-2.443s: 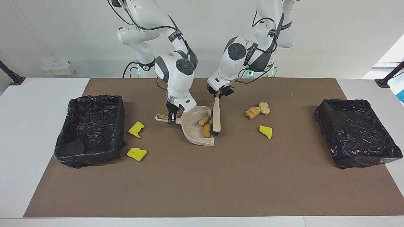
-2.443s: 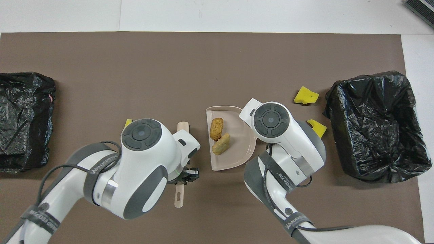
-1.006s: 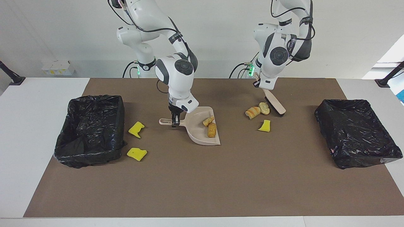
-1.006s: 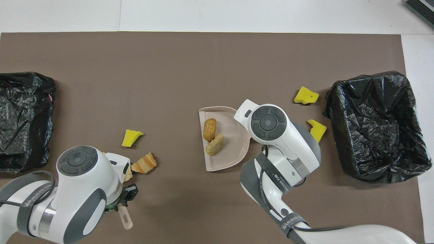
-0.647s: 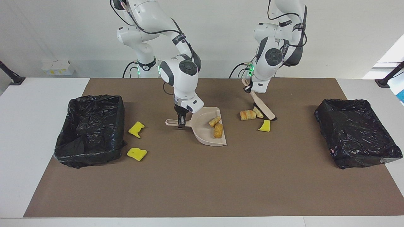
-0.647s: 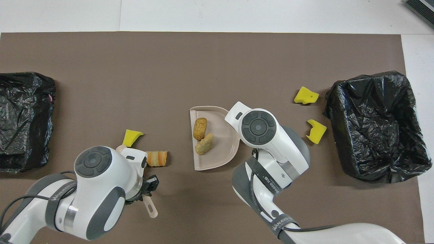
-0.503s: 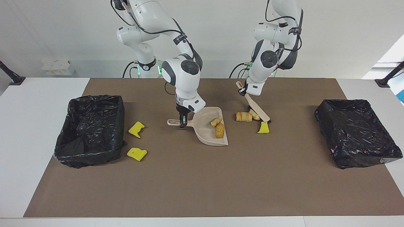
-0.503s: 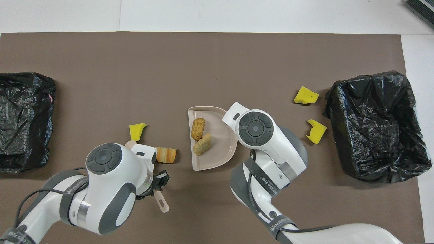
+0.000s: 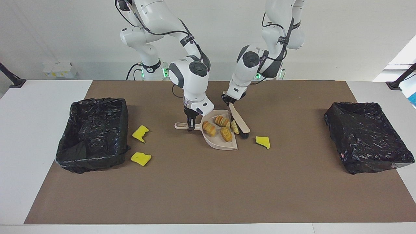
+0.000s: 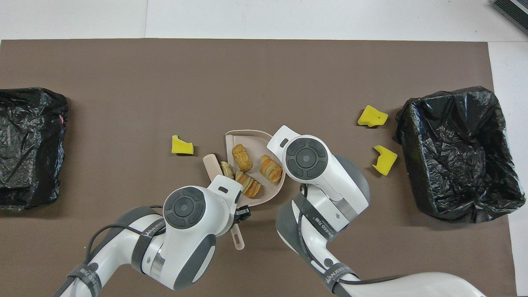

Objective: Sweep and dump trash in bin

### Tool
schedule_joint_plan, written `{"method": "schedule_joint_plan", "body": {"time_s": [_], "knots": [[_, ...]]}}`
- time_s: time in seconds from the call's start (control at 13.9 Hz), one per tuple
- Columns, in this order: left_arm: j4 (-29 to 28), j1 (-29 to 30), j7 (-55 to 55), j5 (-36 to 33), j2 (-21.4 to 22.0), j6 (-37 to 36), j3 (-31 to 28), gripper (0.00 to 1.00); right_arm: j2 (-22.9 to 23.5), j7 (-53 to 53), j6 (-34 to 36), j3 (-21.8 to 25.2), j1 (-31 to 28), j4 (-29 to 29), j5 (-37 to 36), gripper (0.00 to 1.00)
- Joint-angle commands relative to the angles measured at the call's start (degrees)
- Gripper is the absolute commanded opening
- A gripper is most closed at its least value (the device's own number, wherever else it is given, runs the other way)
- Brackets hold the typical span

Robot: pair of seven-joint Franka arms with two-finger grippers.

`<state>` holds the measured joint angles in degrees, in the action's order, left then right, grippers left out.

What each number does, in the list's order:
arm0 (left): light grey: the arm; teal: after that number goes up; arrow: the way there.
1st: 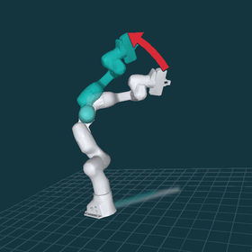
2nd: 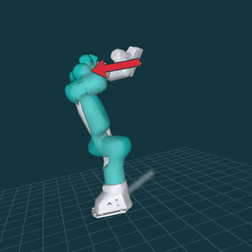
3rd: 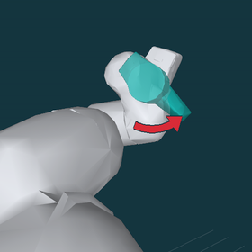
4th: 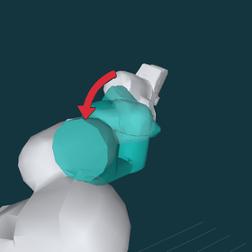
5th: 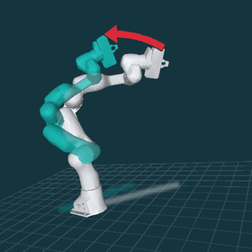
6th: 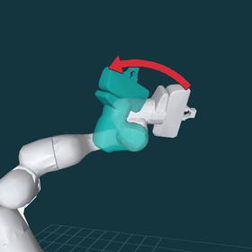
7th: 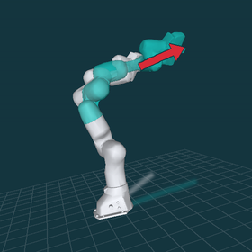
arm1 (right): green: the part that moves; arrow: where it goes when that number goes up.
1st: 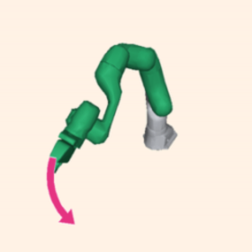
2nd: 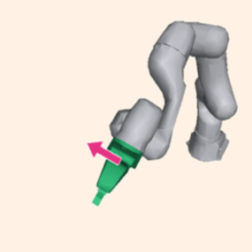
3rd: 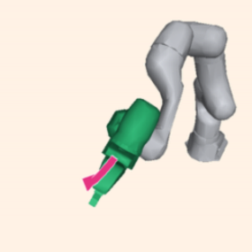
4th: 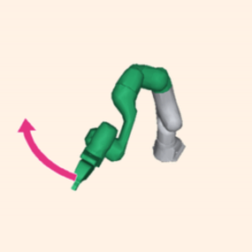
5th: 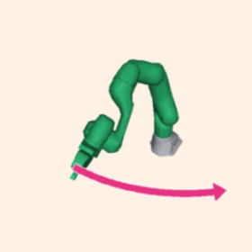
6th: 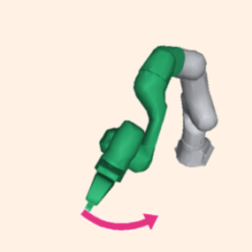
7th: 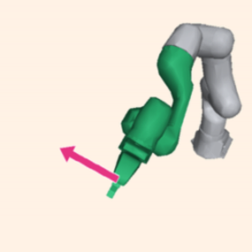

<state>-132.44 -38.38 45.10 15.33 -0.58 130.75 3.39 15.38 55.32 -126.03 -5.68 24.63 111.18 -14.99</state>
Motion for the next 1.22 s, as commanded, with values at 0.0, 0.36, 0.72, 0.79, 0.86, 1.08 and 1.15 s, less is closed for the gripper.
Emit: {"method": "schedule_joint_plan", "body": {"time_s": [0.0,0.36,0.72,0.79,0.86,1.08,1.15], "knots": [[2.54,-2.39,-2.92,1.46,-1.62,0.21,-0.84,0.0,2.11,-2.59,-1.58,-0.38,0.25,-0.79,0.84,0.0],[8.34,-2.49,-3.18,1.46,-1.09,-13.22,-0.93,0.0,2.03,-2.59,-0.27,-0.38,0.25,-1.23,0.84,0.0],[10.27,-1.97,-1.77,0.59,-0.12,-23.13,-1.11,0.0,1.33,-3.46,2.19,-0.38,0.07,-2.37,0.93,0.0],[10.62,-1.09,-2.03,0.15,0.4,-25.0,-1.54,0.0,0.71,-3.73,2.37,-0.38,-0.28,-2.46,0.84,0.0],[10.63,1.01,-2.3,-1.25,1.62,-25.28,-1.55,0.0,0.19,-3.82,2.55,-0.38,-0.54,-2.46,0.93,0.0],[10.8,5.85,-2.48,-7.39,2.78,-26.07,-1.55,0.0,-0.52,-6.61,4.56,-0.38,-0.02,-2.38,0.93,0.0],[10.8,7.43,-3.17,-9.51,2.69,-25.72,-1.55,0.0,-0.7,-7.24,4.83,-0.38,0.24,-2.38,0.93,0.0]]}}
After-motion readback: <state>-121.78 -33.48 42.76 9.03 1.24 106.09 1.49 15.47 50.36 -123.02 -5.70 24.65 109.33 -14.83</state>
